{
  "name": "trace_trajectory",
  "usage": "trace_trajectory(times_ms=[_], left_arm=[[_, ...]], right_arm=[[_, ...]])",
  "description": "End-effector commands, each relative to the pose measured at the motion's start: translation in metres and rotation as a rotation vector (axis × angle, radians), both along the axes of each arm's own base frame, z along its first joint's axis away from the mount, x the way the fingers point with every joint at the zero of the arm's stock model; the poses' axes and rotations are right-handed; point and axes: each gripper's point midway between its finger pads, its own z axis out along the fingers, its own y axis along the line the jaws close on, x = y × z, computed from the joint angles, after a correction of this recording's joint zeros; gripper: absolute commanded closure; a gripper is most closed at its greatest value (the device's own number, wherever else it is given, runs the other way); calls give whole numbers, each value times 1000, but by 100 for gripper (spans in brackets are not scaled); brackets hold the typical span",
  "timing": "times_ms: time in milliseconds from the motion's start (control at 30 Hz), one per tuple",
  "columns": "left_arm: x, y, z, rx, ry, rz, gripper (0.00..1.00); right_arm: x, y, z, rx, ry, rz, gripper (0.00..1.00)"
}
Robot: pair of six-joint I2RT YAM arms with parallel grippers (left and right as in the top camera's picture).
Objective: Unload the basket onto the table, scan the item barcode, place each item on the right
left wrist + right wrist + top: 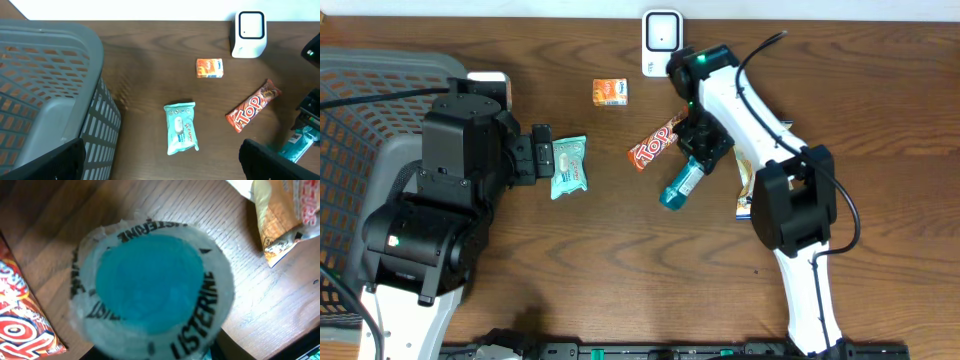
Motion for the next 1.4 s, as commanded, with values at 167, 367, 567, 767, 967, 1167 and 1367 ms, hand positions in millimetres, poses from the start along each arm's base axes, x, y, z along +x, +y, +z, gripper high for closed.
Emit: trace_trajectory(times_ms=[167,367,567,767,967,1167,1367], left_arm=[[1,3,-2,9,7,11,2],[1,3,-2,9,8,11,2],[1,3,-2,9,8,11,2],[1,3,-2,9,8,11,2],[1,3,-2,9,8,11,2],[1,3,-2,9,7,11,2],[1,3,-2,9,8,11,2]], right_arm=[[13,-14,66,-34,-196,33,99],[16,-26,106,-73,-318,41,99],[11,-23,121,-74,-355,75,99],[9,-15,120,-31,-342,68,99],[22,9,121,146,-362,101,99],[54,30,135,389,-455,204,99],[95,19,149,394,-626,350,99]])
